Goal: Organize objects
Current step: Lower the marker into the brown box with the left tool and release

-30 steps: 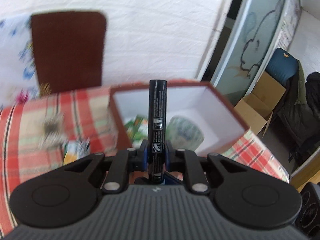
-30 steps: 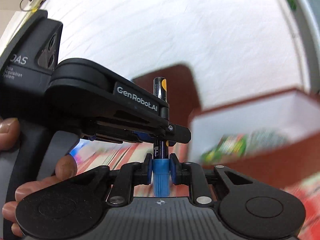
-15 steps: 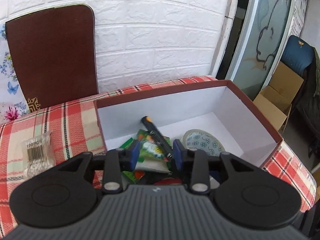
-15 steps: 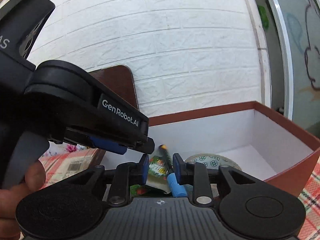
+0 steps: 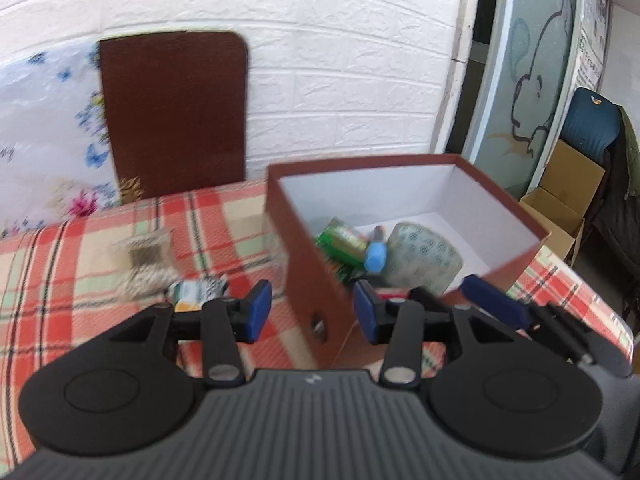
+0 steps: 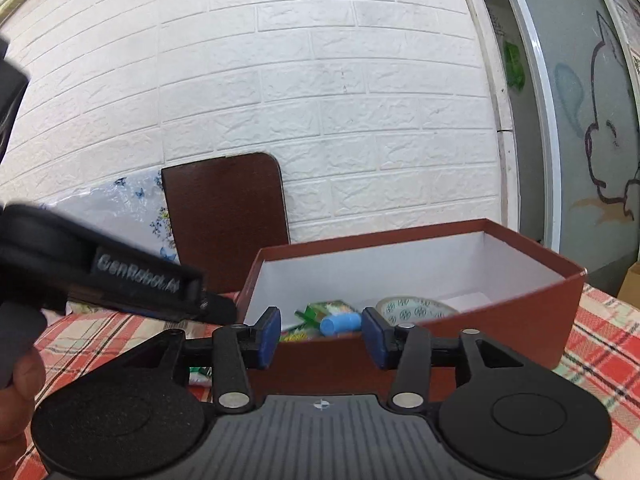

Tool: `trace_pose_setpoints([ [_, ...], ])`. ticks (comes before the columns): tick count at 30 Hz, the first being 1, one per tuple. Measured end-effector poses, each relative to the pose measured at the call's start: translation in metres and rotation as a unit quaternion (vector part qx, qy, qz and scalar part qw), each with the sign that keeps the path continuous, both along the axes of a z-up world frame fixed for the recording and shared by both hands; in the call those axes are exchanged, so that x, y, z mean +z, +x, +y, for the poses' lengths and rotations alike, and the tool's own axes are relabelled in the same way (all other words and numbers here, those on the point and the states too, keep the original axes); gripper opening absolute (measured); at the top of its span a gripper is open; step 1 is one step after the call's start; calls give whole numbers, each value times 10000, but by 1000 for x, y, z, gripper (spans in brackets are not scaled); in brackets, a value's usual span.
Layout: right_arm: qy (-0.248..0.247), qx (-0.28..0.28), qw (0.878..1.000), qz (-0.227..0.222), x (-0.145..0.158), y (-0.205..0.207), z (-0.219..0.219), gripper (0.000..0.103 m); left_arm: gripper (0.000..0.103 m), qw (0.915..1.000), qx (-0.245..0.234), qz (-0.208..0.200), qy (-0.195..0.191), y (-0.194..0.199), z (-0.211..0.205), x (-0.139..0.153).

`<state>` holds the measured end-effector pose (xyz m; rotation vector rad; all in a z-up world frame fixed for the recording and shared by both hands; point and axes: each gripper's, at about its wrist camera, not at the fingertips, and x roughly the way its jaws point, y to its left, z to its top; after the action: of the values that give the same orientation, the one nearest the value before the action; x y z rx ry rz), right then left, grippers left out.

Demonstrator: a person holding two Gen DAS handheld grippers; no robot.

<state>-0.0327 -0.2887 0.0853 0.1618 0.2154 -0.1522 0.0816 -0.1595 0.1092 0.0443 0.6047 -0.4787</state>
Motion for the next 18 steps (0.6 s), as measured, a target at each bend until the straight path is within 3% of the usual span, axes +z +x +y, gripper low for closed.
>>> trace_pose_setpoints([
  [7, 79, 366, 9965, 745, -36, 7, 35, 48, 48, 9970, 595, 450, 208, -8, 56, -41],
  [13, -86, 868, 9898, 1125, -46, 9, 78, 49, 51, 9917, 1076, 390, 592, -17, 100, -66],
  [18, -261, 1102, 9838, 1390, -51, 16, 99, 55, 53, 9850, 1544, 481, 601, -16, 140, -80],
])
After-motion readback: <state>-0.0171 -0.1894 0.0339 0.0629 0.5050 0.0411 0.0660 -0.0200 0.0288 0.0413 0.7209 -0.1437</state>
